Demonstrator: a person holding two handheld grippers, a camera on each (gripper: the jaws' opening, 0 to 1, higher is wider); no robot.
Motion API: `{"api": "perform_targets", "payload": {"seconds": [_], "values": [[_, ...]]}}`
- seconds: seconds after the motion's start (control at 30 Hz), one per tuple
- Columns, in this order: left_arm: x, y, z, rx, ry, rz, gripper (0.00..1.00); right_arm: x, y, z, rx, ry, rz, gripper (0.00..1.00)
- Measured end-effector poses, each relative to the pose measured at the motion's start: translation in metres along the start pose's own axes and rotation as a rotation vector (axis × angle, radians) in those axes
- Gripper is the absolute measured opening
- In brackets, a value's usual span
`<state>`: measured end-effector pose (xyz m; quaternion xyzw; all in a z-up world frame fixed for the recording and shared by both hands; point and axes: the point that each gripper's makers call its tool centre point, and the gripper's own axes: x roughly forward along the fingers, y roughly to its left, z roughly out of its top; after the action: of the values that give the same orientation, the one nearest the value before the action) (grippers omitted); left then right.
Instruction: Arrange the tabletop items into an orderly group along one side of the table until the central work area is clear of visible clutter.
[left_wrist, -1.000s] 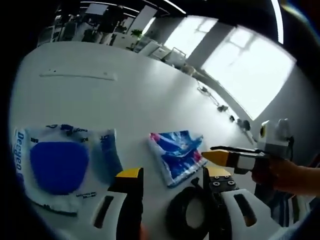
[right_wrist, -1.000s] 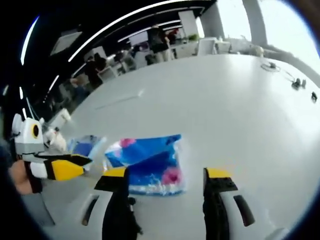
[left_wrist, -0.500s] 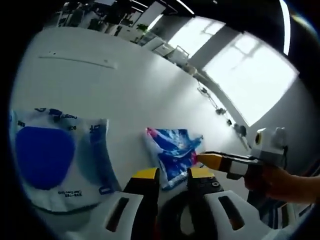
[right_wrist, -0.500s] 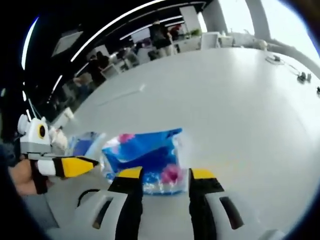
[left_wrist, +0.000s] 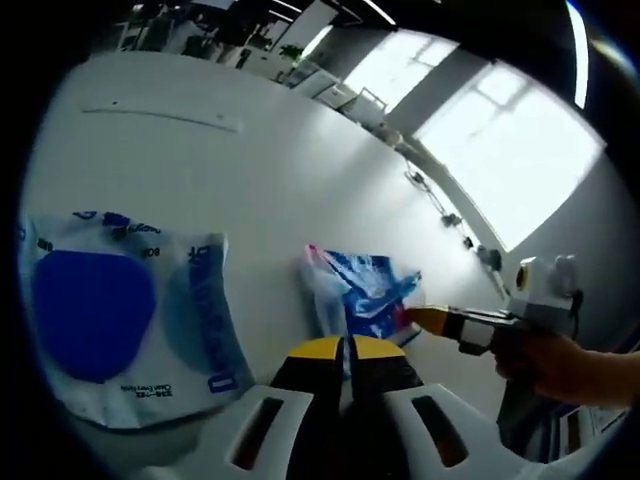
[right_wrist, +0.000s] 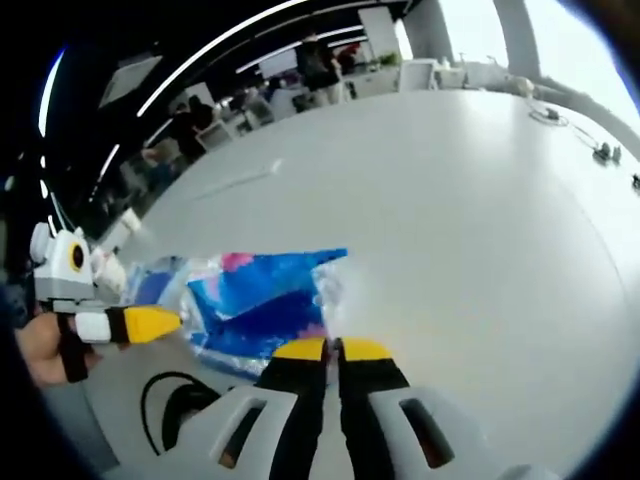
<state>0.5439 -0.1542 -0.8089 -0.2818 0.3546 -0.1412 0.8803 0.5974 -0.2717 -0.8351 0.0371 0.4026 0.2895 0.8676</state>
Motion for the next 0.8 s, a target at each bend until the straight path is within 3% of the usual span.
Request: {"api": "perform_targets", "payload": {"seconds": [0.3,0.5,0.8], "values": [[-0.015,0.004,0.016,0.033,-0.046,0.036,0.00,0.000,0.016,0.009,-0.001,-0.028,0.023,0.00],[-0.026,0.018,0.018,0.059,-0.030,0.091,0.00,0.006,0.030,0.018,-0.015,-0.034,0.047,0.00],[-0.035,0.028,0.024,0.061,-0.031,0.146,0.00,0.012,0.042,0.016,-0.014,-0.017,0.065,0.00]]}}
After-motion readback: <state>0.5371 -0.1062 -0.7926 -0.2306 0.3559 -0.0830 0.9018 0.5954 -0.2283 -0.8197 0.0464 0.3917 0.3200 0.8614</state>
